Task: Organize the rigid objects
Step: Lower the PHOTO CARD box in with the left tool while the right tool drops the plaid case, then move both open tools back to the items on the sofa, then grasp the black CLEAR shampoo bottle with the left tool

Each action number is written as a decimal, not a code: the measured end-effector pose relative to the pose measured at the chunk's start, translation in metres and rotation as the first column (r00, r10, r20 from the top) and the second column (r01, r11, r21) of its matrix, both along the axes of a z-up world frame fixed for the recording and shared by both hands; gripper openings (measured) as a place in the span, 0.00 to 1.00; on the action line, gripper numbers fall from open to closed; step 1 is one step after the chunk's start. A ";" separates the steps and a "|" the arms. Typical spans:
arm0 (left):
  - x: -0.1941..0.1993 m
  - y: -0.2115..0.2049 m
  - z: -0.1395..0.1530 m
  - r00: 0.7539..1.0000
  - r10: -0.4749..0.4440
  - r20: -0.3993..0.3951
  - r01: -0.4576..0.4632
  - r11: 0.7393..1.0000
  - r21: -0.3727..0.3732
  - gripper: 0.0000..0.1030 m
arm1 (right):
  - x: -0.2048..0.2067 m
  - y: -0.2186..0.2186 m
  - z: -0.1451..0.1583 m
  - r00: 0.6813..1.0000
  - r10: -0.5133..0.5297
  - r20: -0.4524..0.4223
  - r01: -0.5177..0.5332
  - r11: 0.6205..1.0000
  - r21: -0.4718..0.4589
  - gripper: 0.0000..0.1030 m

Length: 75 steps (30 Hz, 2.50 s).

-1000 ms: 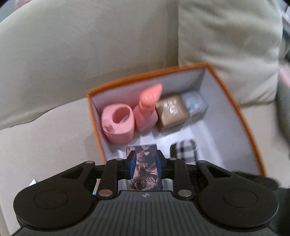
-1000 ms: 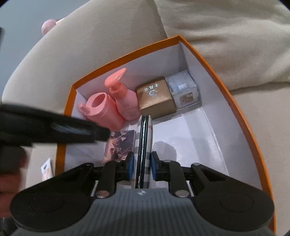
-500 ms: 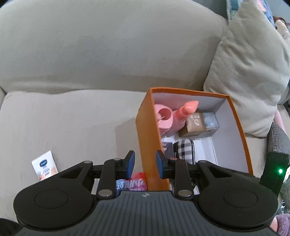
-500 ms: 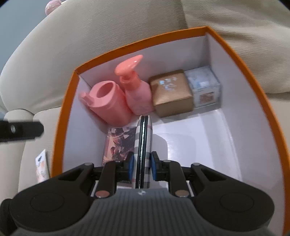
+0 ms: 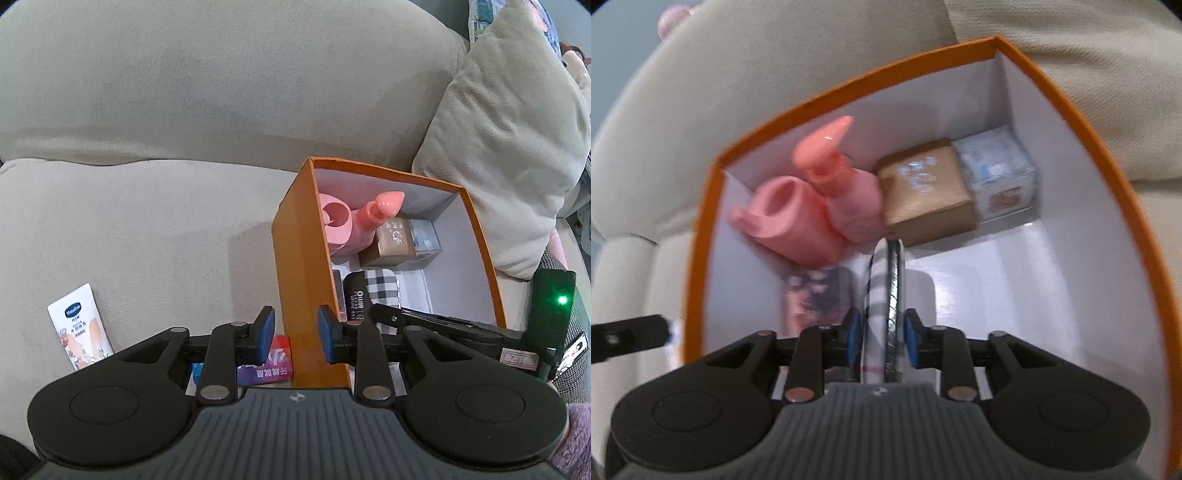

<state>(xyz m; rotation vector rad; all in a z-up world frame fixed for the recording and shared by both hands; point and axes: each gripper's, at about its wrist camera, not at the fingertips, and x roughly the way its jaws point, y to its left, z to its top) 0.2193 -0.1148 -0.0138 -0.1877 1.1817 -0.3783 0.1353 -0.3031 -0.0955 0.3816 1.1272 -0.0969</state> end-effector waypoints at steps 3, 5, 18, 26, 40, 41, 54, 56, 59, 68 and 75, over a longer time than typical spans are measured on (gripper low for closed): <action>-0.001 0.002 -0.003 1.000 0.007 -0.010 -0.007 1.000 -0.004 0.31 | 0.002 -0.004 -0.004 0.999 0.018 -0.027 -0.019 0.999 -0.034 0.33; -0.002 0.003 -0.006 1.000 0.009 -0.017 -0.009 1.000 -0.007 0.31 | 0.005 -0.006 -0.007 0.999 0.024 -0.037 -0.026 0.999 -0.048 0.32; -0.002 0.009 -0.008 0.999 0.022 -0.025 -0.023 1.000 -0.015 0.31 | 0.003 -0.006 -0.001 1.000 0.020 -0.005 -0.020 0.997 -0.070 0.33; -0.007 0.013 -0.007 0.999 0.034 -0.033 -0.035 0.999 -0.022 0.31 | -0.027 0.009 -0.006 0.994 0.086 -0.074 -0.090 0.995 -0.050 0.44; -0.019 0.023 0.004 1.000 0.014 0.008 -0.014 1.000 -0.011 0.31 | -0.027 0.024 0.001 0.995 0.066 -0.071 -0.072 0.993 -0.094 0.38; -0.021 0.025 0.006 1.000 0.015 0.013 -0.015 1.000 -0.012 0.31 | -0.030 0.028 0.006 0.996 0.074 -0.055 -0.079 0.992 -0.098 0.38; -0.072 0.116 0.043 0.987 0.119 0.107 -0.115 0.992 -0.048 0.31 | -0.087 0.122 0.102 0.920 0.171 0.353 -0.131 0.982 -0.135 0.39; -0.081 0.131 0.039 0.986 0.134 0.100 -0.130 0.990 -0.045 0.31 | -0.093 0.141 0.108 0.909 0.188 0.371 -0.144 0.979 -0.143 0.41; -0.095 0.150 0.025 0.985 0.159 0.066 -0.157 0.987 -0.038 0.31 | -0.098 0.170 0.104 0.908 0.234 0.347 -0.189 0.969 -0.160 0.41; -0.109 0.177 -0.027 0.972 0.219 -0.089 -0.224 0.973 -0.055 0.31 | -0.111 0.229 0.049 0.932 0.336 0.140 -0.306 0.931 -0.200 0.40; -0.105 0.171 -0.062 0.941 0.281 -0.189 -0.295 0.954 -0.052 0.43 | -0.110 0.246 0.027 0.931 0.363 0.039 -0.348 0.916 -0.200 0.40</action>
